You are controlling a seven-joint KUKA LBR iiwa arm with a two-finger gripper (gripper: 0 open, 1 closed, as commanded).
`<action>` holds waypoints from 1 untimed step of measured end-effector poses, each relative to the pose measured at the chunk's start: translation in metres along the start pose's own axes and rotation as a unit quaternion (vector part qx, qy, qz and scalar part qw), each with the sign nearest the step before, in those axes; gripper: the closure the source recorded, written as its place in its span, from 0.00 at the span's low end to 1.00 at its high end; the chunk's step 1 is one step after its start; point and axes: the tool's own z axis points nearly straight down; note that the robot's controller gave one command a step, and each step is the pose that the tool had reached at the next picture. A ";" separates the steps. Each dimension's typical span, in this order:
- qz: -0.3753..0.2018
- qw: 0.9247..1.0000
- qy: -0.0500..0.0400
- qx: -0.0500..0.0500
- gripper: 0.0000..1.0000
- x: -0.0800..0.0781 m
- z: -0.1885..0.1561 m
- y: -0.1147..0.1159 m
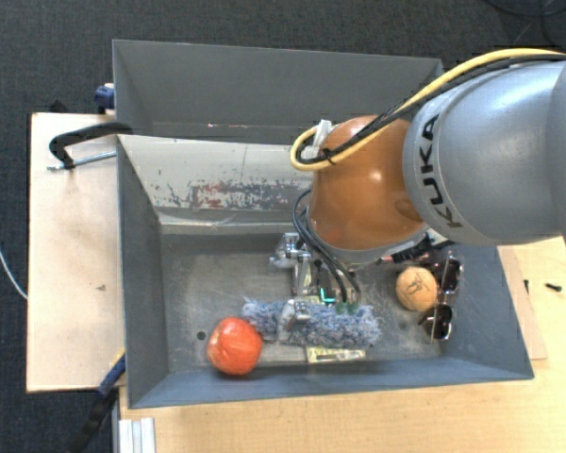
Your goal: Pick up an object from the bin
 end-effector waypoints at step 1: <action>0.001 1.000 -0.003 0.000 0.00 -0.002 -0.003 0.000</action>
Offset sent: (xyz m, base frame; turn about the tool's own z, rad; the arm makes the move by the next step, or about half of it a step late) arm 0.0027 0.0039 -0.0870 0.0397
